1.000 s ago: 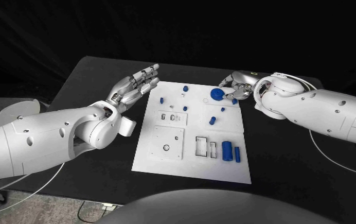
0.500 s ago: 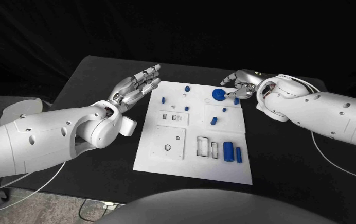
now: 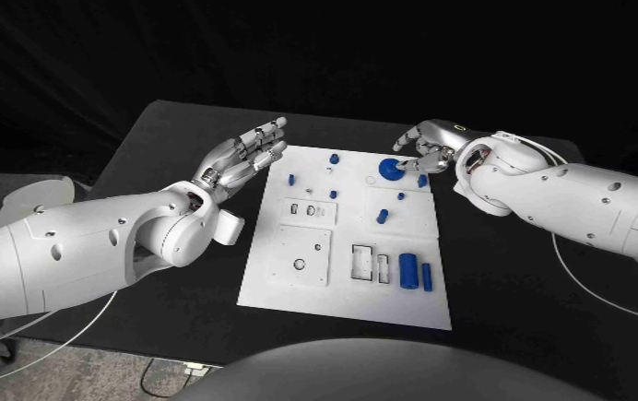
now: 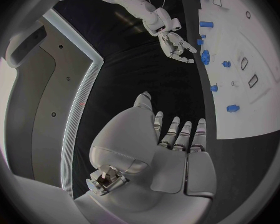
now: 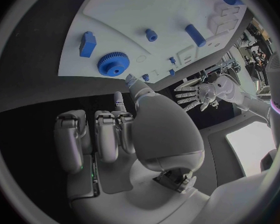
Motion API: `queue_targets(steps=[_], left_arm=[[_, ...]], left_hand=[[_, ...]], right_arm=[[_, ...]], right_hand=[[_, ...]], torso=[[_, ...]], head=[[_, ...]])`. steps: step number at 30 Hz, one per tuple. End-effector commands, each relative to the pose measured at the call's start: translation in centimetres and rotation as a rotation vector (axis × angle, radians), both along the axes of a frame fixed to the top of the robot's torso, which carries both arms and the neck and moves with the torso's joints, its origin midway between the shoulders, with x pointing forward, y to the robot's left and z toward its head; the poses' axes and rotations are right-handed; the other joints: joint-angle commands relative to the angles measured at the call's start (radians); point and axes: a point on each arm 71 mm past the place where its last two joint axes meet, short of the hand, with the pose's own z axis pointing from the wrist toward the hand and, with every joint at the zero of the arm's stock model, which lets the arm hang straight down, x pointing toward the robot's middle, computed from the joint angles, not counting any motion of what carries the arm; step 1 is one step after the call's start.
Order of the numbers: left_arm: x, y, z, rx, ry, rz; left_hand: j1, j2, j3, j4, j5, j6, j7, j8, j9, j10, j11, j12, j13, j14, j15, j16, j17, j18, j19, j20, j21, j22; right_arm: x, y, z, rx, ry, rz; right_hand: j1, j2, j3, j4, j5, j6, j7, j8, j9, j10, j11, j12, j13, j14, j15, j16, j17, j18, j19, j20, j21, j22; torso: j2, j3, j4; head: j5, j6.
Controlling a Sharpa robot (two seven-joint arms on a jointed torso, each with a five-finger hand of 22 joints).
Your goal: Assemble the parts on the task board
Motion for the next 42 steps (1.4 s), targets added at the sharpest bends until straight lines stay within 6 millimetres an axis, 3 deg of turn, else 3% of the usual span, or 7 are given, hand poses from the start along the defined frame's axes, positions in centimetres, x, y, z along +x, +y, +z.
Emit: queue_targets(steps=[1, 5, 16, 27, 34, 42], left_arm=[[-0.1, -0.2, 0.0, -0.013, 0.003, -0.018], [-0.1, -0.2, 0.0, -0.013, 0.004, -0.020], [0.0, -0.3, 0.0, -0.015, 0.005, -0.023], [-0.1, -0.2, -0.3, -0.015, 0.009, -0.024], [-0.1, -0.2, -0.3, -0.016, 0.011, -0.025], [-0.1, -0.3, -0.3, -0.016, 0.013, -0.028]], left_hand=[[0.008, 0.002, 0.006, 0.000, 0.004, 0.001, 0.003, 0.002, 0.001, 0.002, 0.006, 0.001, 0.001, 0.005, -0.001, 0.006, 0.001, 0.017, -0.002, 0.005, 0.006, 0.000], [0.008, 0.002, 0.006, 0.000, 0.004, 0.001, 0.003, 0.002, 0.001, 0.002, 0.006, 0.001, 0.001, 0.005, -0.001, 0.006, 0.001, 0.017, -0.002, 0.005, 0.006, 0.000], [0.008, 0.002, 0.005, 0.001, 0.005, -0.001, 0.006, 0.001, 0.000, 0.002, 0.008, 0.001, 0.001, 0.002, -0.002, 0.005, 0.000, 0.017, -0.001, 0.006, 0.006, 0.000], [0.009, 0.002, 0.005, 0.001, 0.007, -0.008, 0.010, 0.000, 0.000, 0.001, 0.011, -0.001, 0.001, -0.001, -0.003, 0.005, 0.000, 0.017, -0.001, 0.006, 0.006, 0.000], [0.009, 0.002, 0.005, 0.001, 0.007, -0.008, 0.011, 0.000, 0.000, 0.001, 0.012, -0.001, 0.001, 0.000, -0.003, 0.005, 0.000, 0.017, -0.001, 0.006, 0.007, 0.000], [0.009, 0.002, 0.005, 0.001, 0.008, -0.008, 0.012, 0.000, 0.000, 0.001, 0.012, -0.001, 0.001, 0.002, -0.003, 0.006, 0.000, 0.017, 0.000, 0.007, 0.007, 0.000]], right_arm=[[0.0, 0.2, -0.5, -0.026, 0.054, 0.008], [0.0, 0.4, -0.6, -0.040, 0.069, 0.005], [0.3, 1.0, -1.2, -0.099, 0.101, 0.006], [0.7, 1.3, -1.5, -0.118, 0.104, -0.016], [0.7, 1.3, -1.7, -0.138, 0.115, -0.024], [0.9, 1.4, -1.8, -0.152, 0.126, -0.029]], right_hand=[[-0.015, 0.000, 0.001, 0.008, 0.026, -0.013, 0.001, -0.011, -0.004, 0.105, -0.006, 0.004, 0.263, 0.104, -0.010, 0.003, 0.263, -0.021, 0.104, -0.010, 0.003, 0.263], [-0.017, 0.004, 0.006, 0.009, 0.060, -0.024, 0.003, -0.020, -0.006, 0.105, -0.006, 0.004, 0.263, 0.104, -0.012, 0.003, 0.263, -0.021, 0.104, -0.012, 0.003, 0.263], [-0.019, 0.008, 0.012, 0.007, 0.073, -0.045, 0.008, -0.030, -0.008, 0.105, -0.004, 0.004, 0.263, 0.104, -0.011, 0.003, 0.263, -0.021, 0.104, -0.011, 0.003, 0.263], [-0.010, 0.016, 0.032, -0.007, 0.134, -0.067, 0.013, -0.037, -0.010, 0.105, -0.001, 0.004, 0.263, 0.104, -0.009, 0.003, 0.263, -0.021, 0.104, -0.010, 0.003, 0.263], [-0.008, 0.014, 0.036, -0.011, 0.138, -0.078, 0.016, -0.039, -0.013, 0.105, 0.001, 0.004, 0.263, 0.104, -0.008, 0.003, 0.263, -0.021, 0.104, -0.010, 0.003, 0.263], [-0.018, 0.015, 0.036, -0.010, 0.110, -0.080, 0.026, -0.035, -0.015, 0.105, 0.008, 0.004, 0.263, 0.104, -0.003, 0.003, 0.263, -0.021, 0.104, -0.006, 0.003, 0.263]], torso=[[0.000, -0.0001, -0.0004], [-0.001, -0.0006, 0.0001], [0.000, -0.0010, 0.0018], [0.000, -0.0005, 0.0013], [0.000, -0.0007, -0.0009], [0.000, -0.0002, -0.0009]], head=[[0.000, 0.000], [-0.002, 0.000], [-0.006, 0.000], [-0.002, 0.000], [0.000, 0.000], [-0.003, 0.000]])
